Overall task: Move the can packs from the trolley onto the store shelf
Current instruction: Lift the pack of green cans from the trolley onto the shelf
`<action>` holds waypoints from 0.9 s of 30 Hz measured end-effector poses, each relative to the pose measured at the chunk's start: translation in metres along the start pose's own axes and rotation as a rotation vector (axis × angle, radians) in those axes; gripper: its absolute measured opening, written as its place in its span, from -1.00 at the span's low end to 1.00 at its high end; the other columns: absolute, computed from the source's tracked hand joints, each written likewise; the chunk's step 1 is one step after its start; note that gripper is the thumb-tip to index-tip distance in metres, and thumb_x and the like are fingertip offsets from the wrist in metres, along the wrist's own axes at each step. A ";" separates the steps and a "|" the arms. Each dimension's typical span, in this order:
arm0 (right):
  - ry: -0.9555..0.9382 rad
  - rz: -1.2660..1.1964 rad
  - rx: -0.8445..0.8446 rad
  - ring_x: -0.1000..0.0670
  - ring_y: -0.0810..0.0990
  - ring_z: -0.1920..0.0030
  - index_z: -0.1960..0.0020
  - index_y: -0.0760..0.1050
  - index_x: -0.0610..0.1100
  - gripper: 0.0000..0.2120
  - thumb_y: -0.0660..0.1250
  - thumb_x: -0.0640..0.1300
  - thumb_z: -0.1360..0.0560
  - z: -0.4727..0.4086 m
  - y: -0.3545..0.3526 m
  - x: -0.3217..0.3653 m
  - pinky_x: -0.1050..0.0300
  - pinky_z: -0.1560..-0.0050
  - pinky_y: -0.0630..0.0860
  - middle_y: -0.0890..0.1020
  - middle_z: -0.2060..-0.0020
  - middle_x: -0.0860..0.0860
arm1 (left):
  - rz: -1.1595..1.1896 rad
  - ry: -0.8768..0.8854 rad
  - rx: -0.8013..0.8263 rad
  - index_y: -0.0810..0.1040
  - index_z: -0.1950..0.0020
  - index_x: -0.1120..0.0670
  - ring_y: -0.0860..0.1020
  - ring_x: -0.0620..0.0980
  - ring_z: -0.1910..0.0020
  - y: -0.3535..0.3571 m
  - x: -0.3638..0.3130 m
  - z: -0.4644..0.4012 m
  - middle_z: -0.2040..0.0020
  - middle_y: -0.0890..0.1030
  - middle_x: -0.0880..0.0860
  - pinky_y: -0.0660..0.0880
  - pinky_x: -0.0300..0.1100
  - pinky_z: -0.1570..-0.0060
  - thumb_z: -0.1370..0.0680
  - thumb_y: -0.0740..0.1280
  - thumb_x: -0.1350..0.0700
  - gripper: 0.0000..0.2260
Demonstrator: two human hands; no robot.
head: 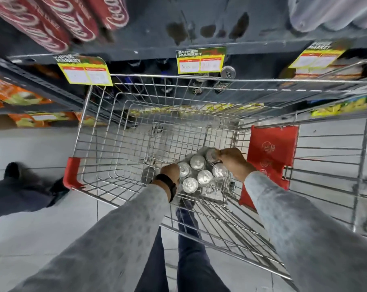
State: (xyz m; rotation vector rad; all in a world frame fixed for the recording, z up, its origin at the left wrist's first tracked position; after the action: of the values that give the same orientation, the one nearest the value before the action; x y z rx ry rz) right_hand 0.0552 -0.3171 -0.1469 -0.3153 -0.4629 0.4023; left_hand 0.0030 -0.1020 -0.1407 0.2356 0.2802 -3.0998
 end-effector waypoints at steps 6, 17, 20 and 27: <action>0.016 0.005 -0.056 -0.17 0.72 0.22 0.19 0.63 -0.26 -0.73 0.42 -0.05 -0.52 0.021 0.001 0.008 0.08 0.23 0.66 0.74 0.07 -0.28 | -0.020 0.044 -0.205 0.49 -0.46 0.26 0.61 0.07 0.14 -0.019 0.007 0.013 0.08 0.61 0.11 0.55 -0.13 0.10 -0.69 0.15 0.25 -0.65; -0.063 -0.217 -0.112 0.02 0.64 0.15 0.06 0.68 -0.17 -0.93 0.42 -0.24 -0.50 0.158 -0.058 0.077 0.04 0.15 0.64 0.72 0.04 -0.06 | 0.107 0.332 -0.096 0.69 0.09 0.28 0.53 0.08 0.10 -0.083 -0.036 0.140 0.19 0.61 0.17 0.48 -0.06 0.07 -0.57 0.41 0.14 -0.80; -0.186 -0.363 -0.075 -0.10 0.71 0.02 0.06 0.69 -0.16 -0.86 0.40 -0.31 -0.44 0.210 -0.091 0.110 -0.05 -0.01 0.66 0.75 0.09 -0.08 | 0.171 0.445 -0.079 0.72 0.12 0.15 0.61 0.08 0.10 -0.107 -0.066 0.196 0.13 0.71 0.13 0.58 -0.04 -0.08 -0.57 0.45 0.22 -0.91; -0.458 -0.578 -0.089 -0.04 0.60 0.32 0.22 0.62 -0.14 -0.79 0.31 -0.41 -0.37 0.274 -0.167 0.220 0.12 0.33 0.49 0.65 0.32 -0.07 | 0.435 0.758 0.047 0.68 0.16 0.17 0.67 0.04 0.29 -0.132 -0.168 0.322 0.27 0.72 0.08 0.67 -0.13 0.25 -0.59 0.33 0.39 -0.78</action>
State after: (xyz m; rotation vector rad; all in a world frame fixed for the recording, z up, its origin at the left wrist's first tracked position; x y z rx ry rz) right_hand 0.1519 -0.3102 0.2302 -0.1605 -0.9901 -0.1194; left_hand 0.1170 -0.0285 0.2211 1.2739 0.1317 -2.4579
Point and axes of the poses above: each hand's wrist, its own z-axis away from the middle knuckle, its own y-axis out of the palm, x = y × z, the point moved 5 cm from there along -z, towards the middle knuckle
